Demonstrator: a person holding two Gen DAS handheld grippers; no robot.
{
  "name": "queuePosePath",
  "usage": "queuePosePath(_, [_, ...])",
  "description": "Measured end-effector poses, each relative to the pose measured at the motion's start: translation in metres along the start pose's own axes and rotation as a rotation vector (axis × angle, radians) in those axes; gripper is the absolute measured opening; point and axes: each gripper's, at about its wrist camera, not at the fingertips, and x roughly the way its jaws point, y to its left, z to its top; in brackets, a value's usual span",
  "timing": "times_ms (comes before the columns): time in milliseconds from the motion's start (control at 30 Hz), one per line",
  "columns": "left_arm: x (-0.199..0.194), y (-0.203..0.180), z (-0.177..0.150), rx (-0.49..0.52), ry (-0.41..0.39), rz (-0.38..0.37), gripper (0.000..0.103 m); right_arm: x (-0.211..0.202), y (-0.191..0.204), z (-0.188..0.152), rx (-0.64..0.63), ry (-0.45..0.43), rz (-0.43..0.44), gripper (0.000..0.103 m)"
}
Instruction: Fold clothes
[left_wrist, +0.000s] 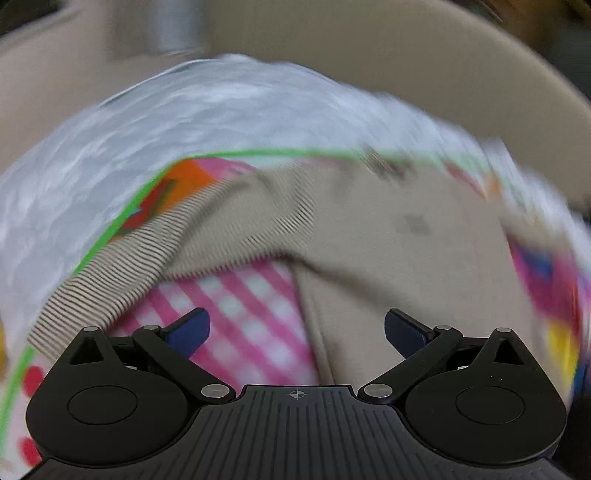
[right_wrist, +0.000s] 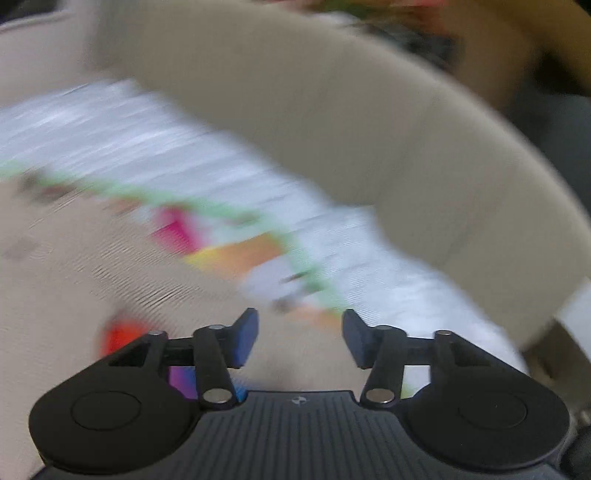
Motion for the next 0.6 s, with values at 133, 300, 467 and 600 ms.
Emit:
queuePosePath(133, [-0.018, -0.048, -0.023, 0.278, 0.079, -0.024, 0.103, -0.051, 0.053, -0.024, -0.271, 0.083, 0.251, 0.064])
queuePosePath(300, [-0.023, -0.08, -0.041, 0.396, 0.142, -0.01, 0.103, -0.086, 0.117, -0.049, -0.523, 0.178, 0.447, 0.064])
queuePosePath(467, [-0.027, -0.095, -0.055, 0.459, 0.17, 0.011, 0.103, -0.077, 0.173, -0.058, -0.688, 0.239, 0.525, 0.064])
queuePosePath(600, [-0.021, -0.102, -0.065, 0.517, 0.221, 0.009, 0.103, -0.077, 0.217, -0.072, -0.825, 0.269, 0.556, 0.064])
